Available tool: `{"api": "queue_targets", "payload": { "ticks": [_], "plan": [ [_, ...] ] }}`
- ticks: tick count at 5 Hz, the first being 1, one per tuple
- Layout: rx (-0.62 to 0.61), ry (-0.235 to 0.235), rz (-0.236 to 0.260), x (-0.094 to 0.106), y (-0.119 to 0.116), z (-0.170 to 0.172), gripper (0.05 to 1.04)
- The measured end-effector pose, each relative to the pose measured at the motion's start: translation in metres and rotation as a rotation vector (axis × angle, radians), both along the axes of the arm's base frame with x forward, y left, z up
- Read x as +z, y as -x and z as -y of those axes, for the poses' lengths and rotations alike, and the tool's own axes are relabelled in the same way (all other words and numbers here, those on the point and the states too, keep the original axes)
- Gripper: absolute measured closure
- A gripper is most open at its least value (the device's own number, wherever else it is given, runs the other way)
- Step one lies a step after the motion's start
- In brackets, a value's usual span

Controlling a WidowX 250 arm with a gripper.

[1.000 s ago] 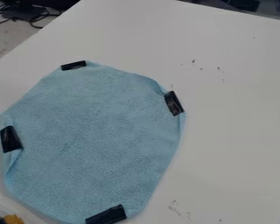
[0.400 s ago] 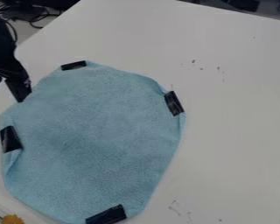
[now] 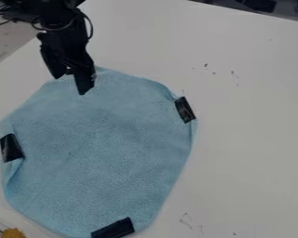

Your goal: Fold the cloth from top right to bottom left

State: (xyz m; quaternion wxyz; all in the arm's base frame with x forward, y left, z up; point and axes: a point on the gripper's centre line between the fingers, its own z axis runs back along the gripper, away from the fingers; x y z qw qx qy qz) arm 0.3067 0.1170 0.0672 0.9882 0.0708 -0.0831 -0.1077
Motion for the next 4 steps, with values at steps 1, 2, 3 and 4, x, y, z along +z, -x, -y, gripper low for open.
{"api": "queue_targets", "payload": {
  "ticks": [1, 2, 3, 4],
  "plan": [
    [-0.081, 0.007, -0.027, -0.006, -0.041, 0.016, 0.083],
    [-0.152, 0.012, -0.029, -0.009, -0.072, 0.039, 0.083],
    [-0.157, 0.024, -0.042, -0.017, -0.069, 0.059, 0.083],
    [-0.125, 0.016, -0.017, -0.008, -0.054, 0.071, 0.083]
  ]
}}
